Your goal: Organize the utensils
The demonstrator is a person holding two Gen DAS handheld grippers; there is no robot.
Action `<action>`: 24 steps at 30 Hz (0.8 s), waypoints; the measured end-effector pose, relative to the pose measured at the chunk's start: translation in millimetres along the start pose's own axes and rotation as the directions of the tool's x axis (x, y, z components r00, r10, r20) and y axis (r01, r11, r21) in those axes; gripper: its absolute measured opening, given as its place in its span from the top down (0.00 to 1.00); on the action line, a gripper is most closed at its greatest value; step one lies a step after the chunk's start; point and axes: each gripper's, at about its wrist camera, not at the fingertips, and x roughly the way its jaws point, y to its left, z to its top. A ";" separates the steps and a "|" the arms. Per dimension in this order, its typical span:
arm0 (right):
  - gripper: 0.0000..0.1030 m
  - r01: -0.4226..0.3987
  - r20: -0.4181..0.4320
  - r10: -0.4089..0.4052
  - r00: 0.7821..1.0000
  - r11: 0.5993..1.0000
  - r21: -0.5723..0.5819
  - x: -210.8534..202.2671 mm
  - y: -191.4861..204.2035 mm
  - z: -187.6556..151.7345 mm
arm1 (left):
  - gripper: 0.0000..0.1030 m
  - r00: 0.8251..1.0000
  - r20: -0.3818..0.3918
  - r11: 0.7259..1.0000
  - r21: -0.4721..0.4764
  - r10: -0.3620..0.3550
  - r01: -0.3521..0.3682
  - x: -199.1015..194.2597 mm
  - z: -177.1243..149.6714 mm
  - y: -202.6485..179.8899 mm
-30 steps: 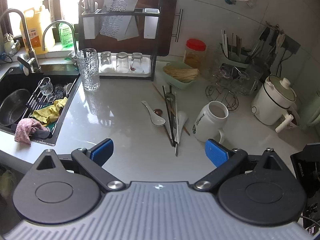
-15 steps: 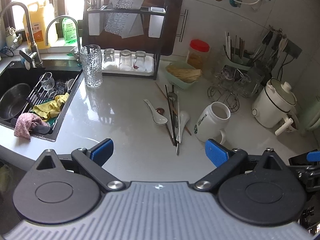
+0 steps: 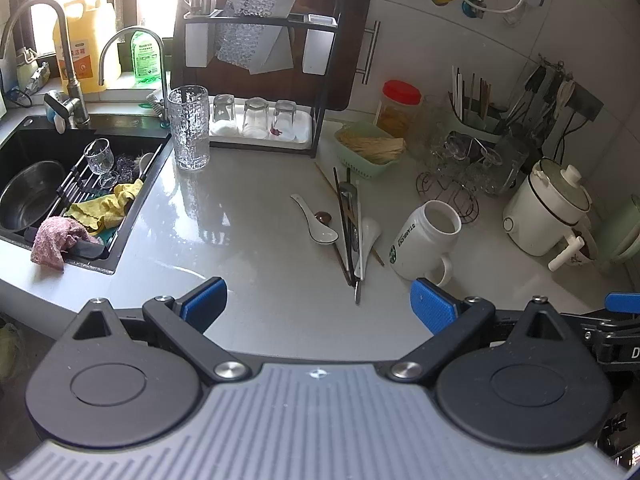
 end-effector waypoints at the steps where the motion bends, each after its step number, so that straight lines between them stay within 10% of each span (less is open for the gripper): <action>1: 0.00 0.002 0.002 -0.002 1.000 1.000 -0.001 0.2 0.7 -0.2 | 0.03 1.000 0.002 1.000 -0.002 0.002 -0.002 -1.5 -0.8 0.5; 24: 0.00 -0.009 0.071 0.009 0.997 1.000 0.006 50.4 0.8 17.2 | 0.03 1.000 -0.030 1.000 0.022 -0.009 0.009 59.1 39.6 5.7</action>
